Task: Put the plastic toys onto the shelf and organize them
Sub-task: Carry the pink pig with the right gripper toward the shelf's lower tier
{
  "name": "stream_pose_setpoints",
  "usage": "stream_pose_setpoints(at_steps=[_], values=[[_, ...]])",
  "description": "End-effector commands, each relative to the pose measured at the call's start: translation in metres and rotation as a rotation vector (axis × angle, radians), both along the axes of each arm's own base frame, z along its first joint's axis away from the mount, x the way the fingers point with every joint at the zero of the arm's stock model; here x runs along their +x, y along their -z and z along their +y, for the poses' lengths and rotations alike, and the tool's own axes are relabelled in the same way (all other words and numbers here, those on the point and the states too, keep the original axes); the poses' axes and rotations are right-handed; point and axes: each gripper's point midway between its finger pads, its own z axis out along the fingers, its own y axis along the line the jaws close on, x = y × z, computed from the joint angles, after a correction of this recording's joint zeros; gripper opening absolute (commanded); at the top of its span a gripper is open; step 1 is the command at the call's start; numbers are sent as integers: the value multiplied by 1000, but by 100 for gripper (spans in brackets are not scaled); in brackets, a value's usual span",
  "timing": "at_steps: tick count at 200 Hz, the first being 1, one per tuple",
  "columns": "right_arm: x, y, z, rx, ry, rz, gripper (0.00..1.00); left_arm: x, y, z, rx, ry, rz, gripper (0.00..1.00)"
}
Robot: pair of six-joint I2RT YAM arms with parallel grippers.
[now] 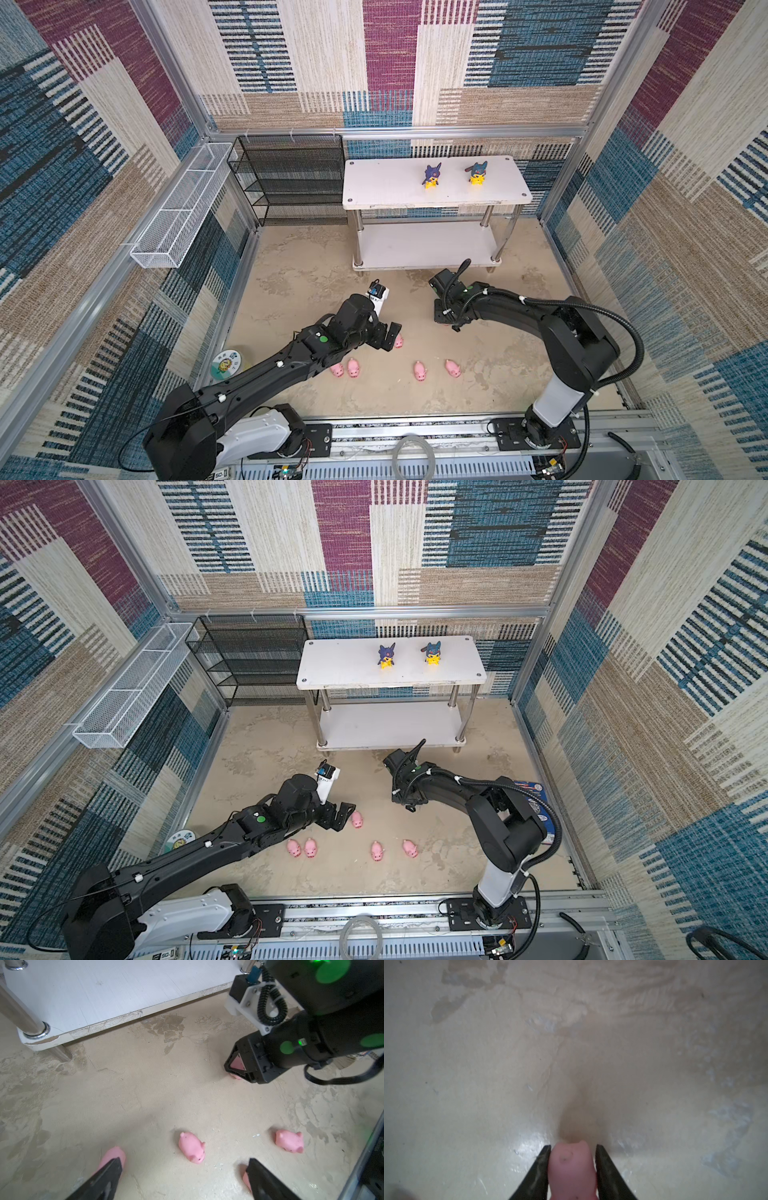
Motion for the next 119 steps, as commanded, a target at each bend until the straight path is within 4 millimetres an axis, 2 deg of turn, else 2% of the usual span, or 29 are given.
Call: stream_pose_setpoints(at_steps=[1,16,43,87,119], values=[[19,-1,9,-11,-48,-43,42,-1,-1,7,8,-28,-2,100],[24,0,11,-5,-57,-51,47,-2,-1,10,9,-34,-2,100],[31,-4,13,2,-66,-76,66,-3,0,12,11,-43,4,100],[31,-20,13,45,-86,-157,68,-2,-6,14,-6,-64,-14,100],[21,-23,11,86,-82,-212,68,0,-12,17,-21,-83,-37,100]])
